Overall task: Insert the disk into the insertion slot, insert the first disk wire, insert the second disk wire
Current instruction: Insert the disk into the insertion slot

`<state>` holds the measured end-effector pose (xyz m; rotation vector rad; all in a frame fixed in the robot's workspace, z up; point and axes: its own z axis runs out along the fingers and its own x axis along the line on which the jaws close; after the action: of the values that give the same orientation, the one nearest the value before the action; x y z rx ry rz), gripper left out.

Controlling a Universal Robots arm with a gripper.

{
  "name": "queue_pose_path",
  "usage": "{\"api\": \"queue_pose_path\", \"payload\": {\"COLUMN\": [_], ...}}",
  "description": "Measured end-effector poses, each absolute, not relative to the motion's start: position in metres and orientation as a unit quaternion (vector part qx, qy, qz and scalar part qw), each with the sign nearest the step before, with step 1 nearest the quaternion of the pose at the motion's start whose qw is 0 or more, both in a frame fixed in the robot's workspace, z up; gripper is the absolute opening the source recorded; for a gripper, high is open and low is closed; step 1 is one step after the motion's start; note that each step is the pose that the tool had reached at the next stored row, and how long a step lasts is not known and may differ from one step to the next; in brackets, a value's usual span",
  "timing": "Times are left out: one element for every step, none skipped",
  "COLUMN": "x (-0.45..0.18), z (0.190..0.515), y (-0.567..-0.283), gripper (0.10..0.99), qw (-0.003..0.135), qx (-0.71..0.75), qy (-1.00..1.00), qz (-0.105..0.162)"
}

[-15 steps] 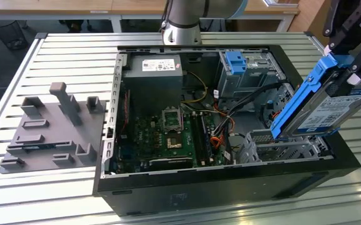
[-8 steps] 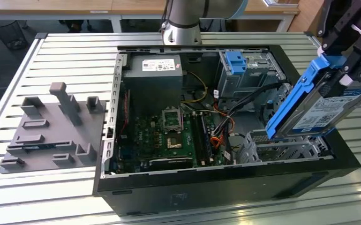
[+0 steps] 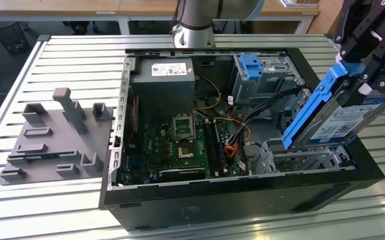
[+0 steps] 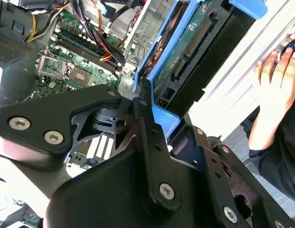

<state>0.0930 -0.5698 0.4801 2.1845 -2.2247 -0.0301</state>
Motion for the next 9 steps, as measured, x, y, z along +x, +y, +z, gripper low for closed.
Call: {"api": "queue_pose_path", "payload": {"x": [0.0930, 0.0930, 0.0930, 0.0930, 0.0930, 0.0930, 0.0930, 0.0930, 0.0930], "z": [0.4798, 0.4791, 0.4786, 0.4779, 0.4772, 0.4765, 0.4757, 0.4750, 0.4741], "y": [-0.5695, -0.5692, -0.5689, -0.5687, -0.5683, -0.5679, -0.5675, -0.5672, -0.5668], "gripper": [0.365, 0.365, 0.365, 0.365, 0.365, 0.365, 0.365, 0.365, 0.365], "qw": [0.012, 0.012, 0.012, 0.012, 0.012, 0.012, 0.012, 0.012, 0.012], "qx": [0.701, 0.701, 0.701, 0.701, 0.701, 0.701, 0.701, 0.701, 0.701], "qy": [-0.713, -0.713, -0.713, -0.713, -0.713, -0.713, -0.713, -0.713, -0.713], "qz": [-0.010, -0.010, -0.010, -0.010, -0.010, -0.010, -0.010, -0.010, -0.010]}}
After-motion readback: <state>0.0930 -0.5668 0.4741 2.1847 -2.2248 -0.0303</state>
